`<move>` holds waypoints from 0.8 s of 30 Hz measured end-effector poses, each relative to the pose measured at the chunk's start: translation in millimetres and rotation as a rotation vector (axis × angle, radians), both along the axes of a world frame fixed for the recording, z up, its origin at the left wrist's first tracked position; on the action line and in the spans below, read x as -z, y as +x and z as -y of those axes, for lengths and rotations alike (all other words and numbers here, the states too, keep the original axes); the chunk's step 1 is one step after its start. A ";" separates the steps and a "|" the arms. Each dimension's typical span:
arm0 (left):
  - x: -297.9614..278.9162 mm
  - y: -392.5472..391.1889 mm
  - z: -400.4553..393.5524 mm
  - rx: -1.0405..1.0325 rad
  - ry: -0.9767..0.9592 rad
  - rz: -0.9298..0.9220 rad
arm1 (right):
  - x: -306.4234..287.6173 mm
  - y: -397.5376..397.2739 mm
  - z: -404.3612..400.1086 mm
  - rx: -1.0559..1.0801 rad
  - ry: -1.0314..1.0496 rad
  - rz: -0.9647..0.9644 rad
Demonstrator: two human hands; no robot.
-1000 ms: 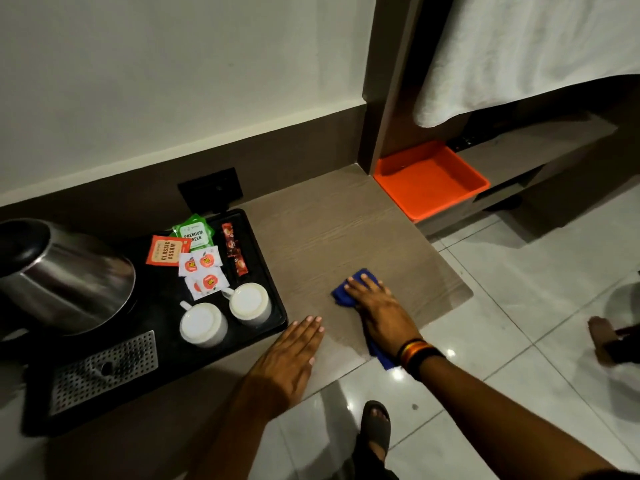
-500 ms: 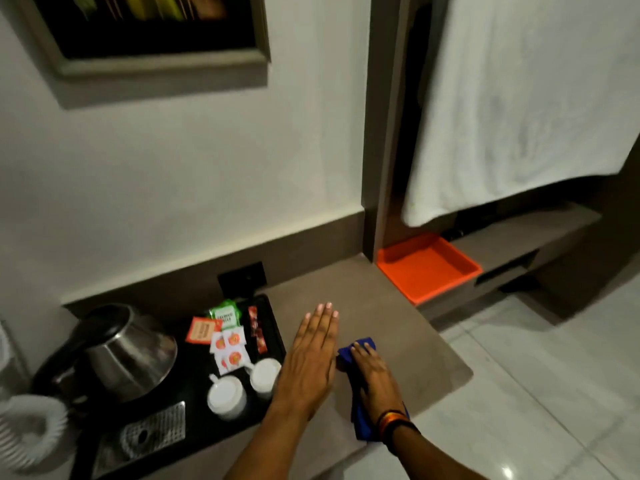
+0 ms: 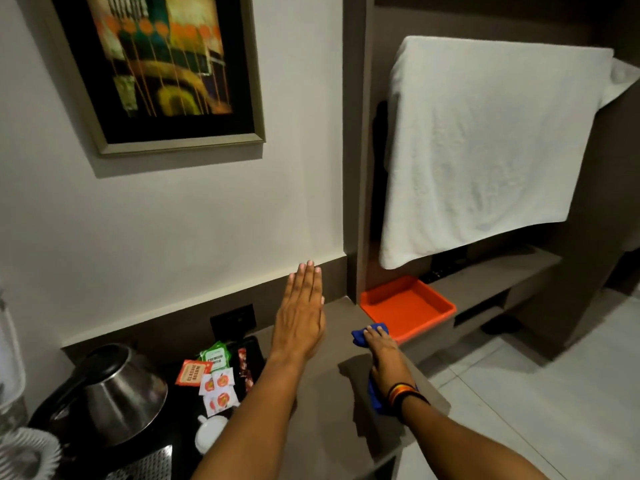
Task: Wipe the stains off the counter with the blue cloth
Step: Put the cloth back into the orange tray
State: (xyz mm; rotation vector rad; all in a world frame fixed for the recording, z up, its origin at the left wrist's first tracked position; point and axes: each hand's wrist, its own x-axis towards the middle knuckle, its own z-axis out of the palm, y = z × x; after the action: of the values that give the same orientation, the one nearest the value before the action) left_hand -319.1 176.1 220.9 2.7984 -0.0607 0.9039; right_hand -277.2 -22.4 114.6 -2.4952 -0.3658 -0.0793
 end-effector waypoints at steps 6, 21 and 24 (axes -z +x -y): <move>64.0 64.3 48.2 0.020 -0.045 -0.164 | -13.2 100.0 32.7 0.018 -0.047 0.078; 228.0 254.1 148.5 -0.067 -0.077 -0.569 | 120.5 345.4 41.0 -0.279 -0.194 -0.188; 242.4 258.5 150.9 -0.091 -0.090 -0.652 | 149.1 359.8 34.0 -0.338 -0.258 -0.242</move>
State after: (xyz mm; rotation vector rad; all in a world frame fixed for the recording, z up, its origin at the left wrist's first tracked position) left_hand -60.5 25.2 -21.5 2.8755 0.1992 -0.0245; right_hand 82.6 -56.3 -34.6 -2.6137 -0.7259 0.4266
